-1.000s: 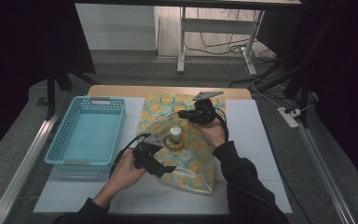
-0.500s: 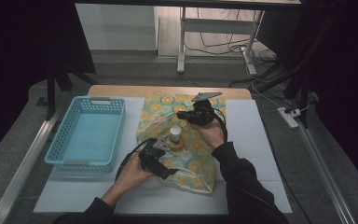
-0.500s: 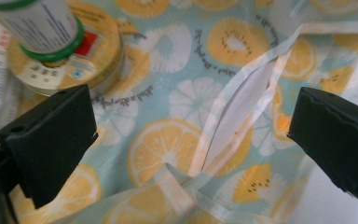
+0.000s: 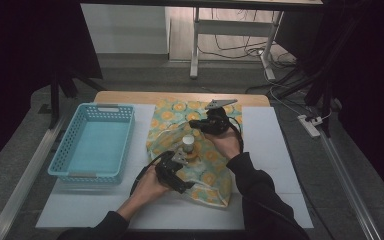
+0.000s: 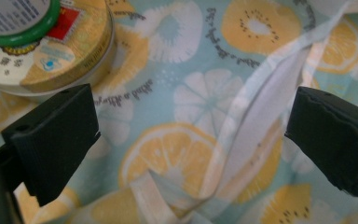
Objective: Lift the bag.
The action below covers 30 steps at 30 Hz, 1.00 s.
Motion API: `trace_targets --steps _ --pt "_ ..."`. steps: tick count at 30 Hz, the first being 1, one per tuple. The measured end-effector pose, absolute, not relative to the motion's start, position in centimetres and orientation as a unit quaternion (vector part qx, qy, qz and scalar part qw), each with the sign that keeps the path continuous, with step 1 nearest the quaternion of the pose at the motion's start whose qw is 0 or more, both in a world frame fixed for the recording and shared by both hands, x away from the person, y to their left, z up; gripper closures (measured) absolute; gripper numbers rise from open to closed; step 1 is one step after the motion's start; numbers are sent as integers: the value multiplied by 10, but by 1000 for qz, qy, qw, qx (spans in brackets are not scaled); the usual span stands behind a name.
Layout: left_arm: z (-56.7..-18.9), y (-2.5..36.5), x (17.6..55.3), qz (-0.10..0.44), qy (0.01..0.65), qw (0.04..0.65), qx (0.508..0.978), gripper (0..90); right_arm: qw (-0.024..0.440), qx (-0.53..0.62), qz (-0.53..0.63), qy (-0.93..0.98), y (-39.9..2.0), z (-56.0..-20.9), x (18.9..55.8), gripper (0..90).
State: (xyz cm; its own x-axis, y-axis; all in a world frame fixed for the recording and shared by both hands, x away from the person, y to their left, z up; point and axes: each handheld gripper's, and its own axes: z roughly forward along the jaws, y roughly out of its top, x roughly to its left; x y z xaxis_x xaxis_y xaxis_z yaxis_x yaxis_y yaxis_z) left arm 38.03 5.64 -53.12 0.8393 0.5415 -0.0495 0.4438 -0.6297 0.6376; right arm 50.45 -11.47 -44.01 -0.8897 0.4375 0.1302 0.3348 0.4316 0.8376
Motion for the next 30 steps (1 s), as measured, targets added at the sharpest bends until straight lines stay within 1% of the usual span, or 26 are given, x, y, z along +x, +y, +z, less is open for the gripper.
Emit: trace_targets --steps 4,10,13,16,18,21,23,26,29,30 --pt "-532 53 385 84 291 323 896 47 53 229 481 844 -115 -440 505 900" --pt "-537 46 384 77 277 315 904 44 53 230 481 845 -116 -440 505 900" --pt "-536 48 384 74 271 316 906 94 53 230 481 844 -116 -440 505 900" --pt "-534 52 385 71 263 323 906 234 53 230 480 845 -116 -440 505 900" --pt "-532 54 387 71 262 323 907 363 53 231 480 845 -116 -440 505 900" --pt "-530 54 387 66 260 322 908 497 53 230 480 845 -116 -441 505 900" --pt "-529 53 388 62 260 320 909 627 53 230 480 845 -116 -441 505 900" --pt "-528 52 390 54 263 318 909 740 53 231 480 845 -117 -441 505 900" --pt "-527 51 391 47 263 316 910 834 53 232 480 845 -117 -441 504 900" --pt "-527 50 391 44 263 315 911 852 53 232 479 845 -117 -441 504 900"
